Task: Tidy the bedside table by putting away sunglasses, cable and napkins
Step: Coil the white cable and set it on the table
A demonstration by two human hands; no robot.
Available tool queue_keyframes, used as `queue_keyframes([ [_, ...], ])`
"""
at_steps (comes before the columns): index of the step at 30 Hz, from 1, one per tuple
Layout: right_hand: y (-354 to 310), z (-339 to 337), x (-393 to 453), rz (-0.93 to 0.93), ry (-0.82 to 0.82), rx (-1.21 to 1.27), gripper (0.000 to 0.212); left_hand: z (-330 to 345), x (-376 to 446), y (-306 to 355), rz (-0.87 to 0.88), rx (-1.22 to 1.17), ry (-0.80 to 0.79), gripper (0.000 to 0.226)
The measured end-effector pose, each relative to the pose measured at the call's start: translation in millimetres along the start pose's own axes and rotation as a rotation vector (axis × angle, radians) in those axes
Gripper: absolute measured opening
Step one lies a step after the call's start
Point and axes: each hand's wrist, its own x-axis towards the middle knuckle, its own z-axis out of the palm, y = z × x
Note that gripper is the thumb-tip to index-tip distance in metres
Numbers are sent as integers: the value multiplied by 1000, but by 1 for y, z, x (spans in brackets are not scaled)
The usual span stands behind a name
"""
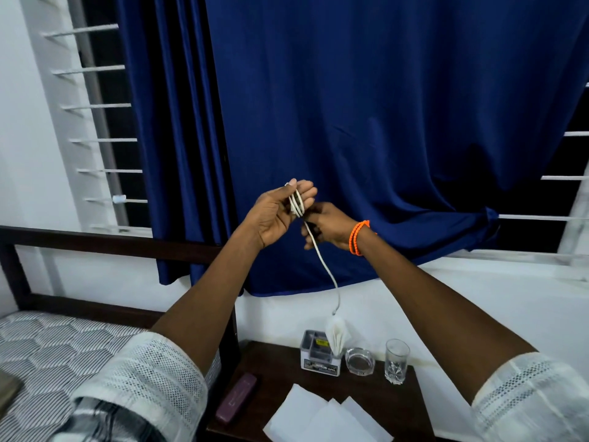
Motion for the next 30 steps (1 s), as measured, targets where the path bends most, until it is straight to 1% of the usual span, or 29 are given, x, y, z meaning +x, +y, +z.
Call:
queue_keyframes([
  [1, 0, 0, -1, 8, -19, -4, 16, -1, 2, 1, 16, 11, 10, 28],
  [3, -2, 2, -3, 11, -42, -79, 25, -3, 5, 1, 46, 56, 34, 29],
  [5, -4, 2, -5, 1, -48, -186, 32, -5, 7, 0, 77, 172, 60, 29],
  [6, -5, 1, -7, -4, -52, -241, 33, -6, 8, -1, 94, 252, 78, 28],
  [9, -7, 1, -10, -25, -64, -371, 28, -8, 12, -4, 158, 465, 170, 22],
  [13, -9, 1, -11, -81, -1, -546, 20, -9, 15, -5, 282, 790, 343, 8],
  [16, -15, -1, -12, -159, 11, -718, 12, -16, 12, -9, 384, 1138, 390, 14],
  [18, -21, -6, -10, -219, 30, -789, 10, -26, 10, -12, 340, 1335, 395, 24],
  [20, -30, -13, -8, -263, 57, -808, 8, -37, 7, -13, 224, 1451, 385, 29],
  [21, -34, -17, -7, -279, 70, -809, 8, -43, 6, -14, 174, 1461, 365, 30],
  [23, -41, -25, -5, -308, 98, -789, 10, -52, 2, -17, 109, 1408, 327, 37],
  [26, -45, -38, -2, -333, 157, -766, 13, -55, -2, -21, 8, 1171, 282, 60],
  [27, -45, -42, -1, -329, 181, -766, 13, -54, -2, -21, -13, 1094, 246, 64],
  [30, -37, -48, 2, -307, 271, -716, 13, -43, -4, -19, -94, 907, 116, 65],
])
